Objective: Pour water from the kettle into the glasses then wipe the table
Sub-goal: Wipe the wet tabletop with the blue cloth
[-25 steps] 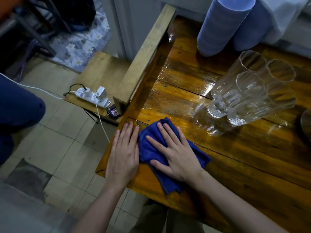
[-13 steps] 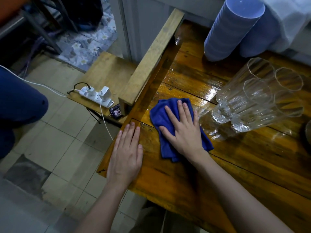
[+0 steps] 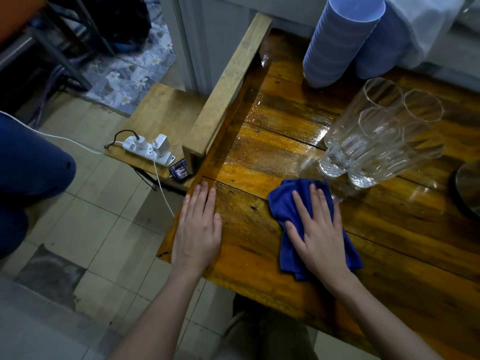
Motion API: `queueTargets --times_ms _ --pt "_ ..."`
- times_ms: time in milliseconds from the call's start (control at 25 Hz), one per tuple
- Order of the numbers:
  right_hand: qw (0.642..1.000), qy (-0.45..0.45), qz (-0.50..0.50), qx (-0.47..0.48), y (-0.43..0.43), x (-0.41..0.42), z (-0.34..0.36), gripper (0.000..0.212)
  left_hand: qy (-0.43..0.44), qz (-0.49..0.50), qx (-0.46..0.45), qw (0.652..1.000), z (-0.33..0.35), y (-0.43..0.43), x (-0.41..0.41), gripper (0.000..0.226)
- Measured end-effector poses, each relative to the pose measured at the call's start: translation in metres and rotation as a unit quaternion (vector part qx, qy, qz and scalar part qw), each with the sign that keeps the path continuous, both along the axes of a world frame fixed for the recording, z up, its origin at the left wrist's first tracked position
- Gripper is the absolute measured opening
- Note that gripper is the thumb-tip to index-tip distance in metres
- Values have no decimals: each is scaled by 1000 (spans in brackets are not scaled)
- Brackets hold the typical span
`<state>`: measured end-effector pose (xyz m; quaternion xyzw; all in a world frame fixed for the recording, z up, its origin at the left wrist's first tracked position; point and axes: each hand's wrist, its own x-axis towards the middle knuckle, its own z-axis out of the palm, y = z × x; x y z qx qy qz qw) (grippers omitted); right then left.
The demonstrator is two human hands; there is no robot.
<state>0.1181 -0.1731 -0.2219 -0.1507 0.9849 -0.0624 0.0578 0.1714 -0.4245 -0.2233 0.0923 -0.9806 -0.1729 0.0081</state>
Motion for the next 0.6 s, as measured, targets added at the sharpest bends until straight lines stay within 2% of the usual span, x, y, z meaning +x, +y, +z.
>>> queueTargets --times_ms 240,360,600 --pt "996 -40 78 29 36 26 4 70 5 1 -9 1000 0 2 0 55" --pt "997 -39 64 34 13 30 6 72 3 2 -14 1000 1 1 0 55" --pt "982 -38 183 -5 -57 25 1 68 -2 -3 -21 1000 -2 0 1 55"
